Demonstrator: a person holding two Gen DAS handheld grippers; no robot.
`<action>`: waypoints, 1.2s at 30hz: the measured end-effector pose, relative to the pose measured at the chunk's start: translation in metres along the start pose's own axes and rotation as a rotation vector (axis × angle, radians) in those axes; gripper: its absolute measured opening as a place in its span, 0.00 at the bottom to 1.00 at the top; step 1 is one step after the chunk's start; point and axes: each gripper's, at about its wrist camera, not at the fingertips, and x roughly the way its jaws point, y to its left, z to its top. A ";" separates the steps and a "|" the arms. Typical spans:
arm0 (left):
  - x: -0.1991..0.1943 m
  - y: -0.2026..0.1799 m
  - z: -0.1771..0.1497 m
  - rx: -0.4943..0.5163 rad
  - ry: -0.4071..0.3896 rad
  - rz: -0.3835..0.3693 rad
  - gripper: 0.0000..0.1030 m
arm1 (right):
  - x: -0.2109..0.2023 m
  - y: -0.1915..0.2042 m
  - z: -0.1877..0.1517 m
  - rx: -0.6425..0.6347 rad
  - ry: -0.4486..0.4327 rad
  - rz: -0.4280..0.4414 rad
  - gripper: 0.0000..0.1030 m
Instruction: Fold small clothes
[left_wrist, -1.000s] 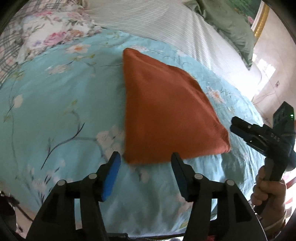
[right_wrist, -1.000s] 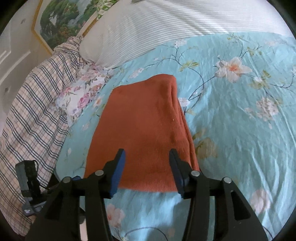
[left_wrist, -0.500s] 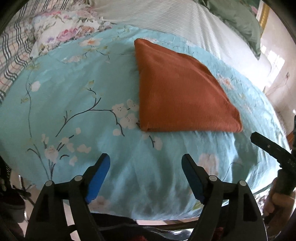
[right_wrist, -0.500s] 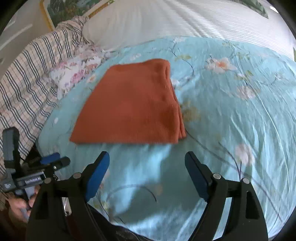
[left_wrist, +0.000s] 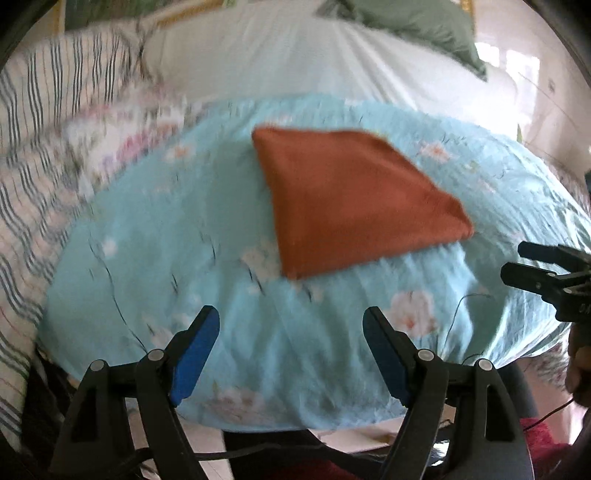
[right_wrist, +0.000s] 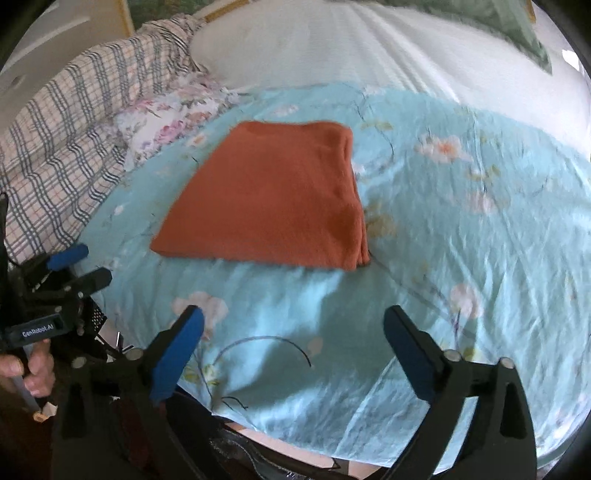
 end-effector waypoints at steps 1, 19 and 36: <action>-0.006 0.000 0.004 0.011 -0.020 0.006 0.79 | -0.005 0.002 0.004 -0.011 -0.014 0.008 0.97; 0.028 -0.006 0.005 0.010 0.081 0.052 0.83 | 0.013 -0.003 -0.001 -0.009 0.055 0.012 1.00; 0.044 -0.010 0.017 0.031 0.145 0.129 0.83 | 0.038 0.010 0.011 -0.055 0.111 0.045 0.99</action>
